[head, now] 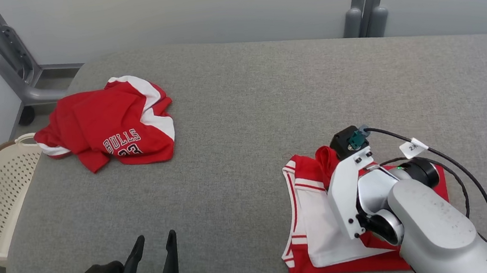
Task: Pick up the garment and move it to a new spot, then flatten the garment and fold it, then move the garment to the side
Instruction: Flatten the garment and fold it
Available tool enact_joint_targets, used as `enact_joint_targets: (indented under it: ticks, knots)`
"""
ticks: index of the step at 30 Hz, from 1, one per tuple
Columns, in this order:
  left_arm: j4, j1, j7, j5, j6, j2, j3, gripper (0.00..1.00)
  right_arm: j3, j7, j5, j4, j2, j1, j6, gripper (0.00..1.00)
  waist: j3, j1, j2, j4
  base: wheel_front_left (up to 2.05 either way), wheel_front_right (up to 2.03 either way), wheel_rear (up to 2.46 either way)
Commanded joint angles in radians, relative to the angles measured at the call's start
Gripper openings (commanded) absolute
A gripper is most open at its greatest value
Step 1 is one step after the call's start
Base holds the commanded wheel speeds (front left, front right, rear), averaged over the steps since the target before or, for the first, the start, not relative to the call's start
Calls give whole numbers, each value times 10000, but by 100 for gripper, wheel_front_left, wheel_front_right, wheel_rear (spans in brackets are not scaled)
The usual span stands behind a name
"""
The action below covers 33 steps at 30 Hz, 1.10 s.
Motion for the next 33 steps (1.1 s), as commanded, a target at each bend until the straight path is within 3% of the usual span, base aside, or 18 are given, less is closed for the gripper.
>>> enact_joint_targets:
  ticks: [1, 13, 14, 15, 25, 28, 33]
  knots:
    - [18, -123, -37, -57, -38, -20, -22, 100, 113, -81, 102, 133, -24, -149, -12, 0, 19, 0, 0, 47, 0, 0, 0]
    - [201, -262, -67, -46, -112, -114, -120, 100, 789, -774, 748, 1361, -24, -818, -12, 0, 75, 0, 0, 333, 0, 0, 0]
    - [219, -272, -64, -41, -100, -124, -132, 100, 799, -899, 817, 1430, -24, -868, -12, 46, 74, 0, 0, 352, 0, 0, 0]
    - [238, -287, -63, -40, -106, -134, -135, 100, 753, -1022, 903, 1515, -24, -925, -12, 100, 74, 0, 0, 366, 0, 0, 0]
    - [374, -257, -98, -96, -88, -69, -50, 100, 1289, -2074, 3133, 1392, -36, -1406, -12, 100, -95, 0, 0, 238, 0, 0, 0]
    - [333, -150, -111, -110, -50, 3, 23, 100, 1072, -2547, 2976, 1620, -36, -1604, -12, 100, -205, 0, 0, 60, 0, 0, 0]
    - [218, -20, -121, -136, 5, 73, 116, 100, 251, -3024, 1732, 2116, -27, -1611, -12, 100, -340, 0, 0, -269, 0, 0, 0]
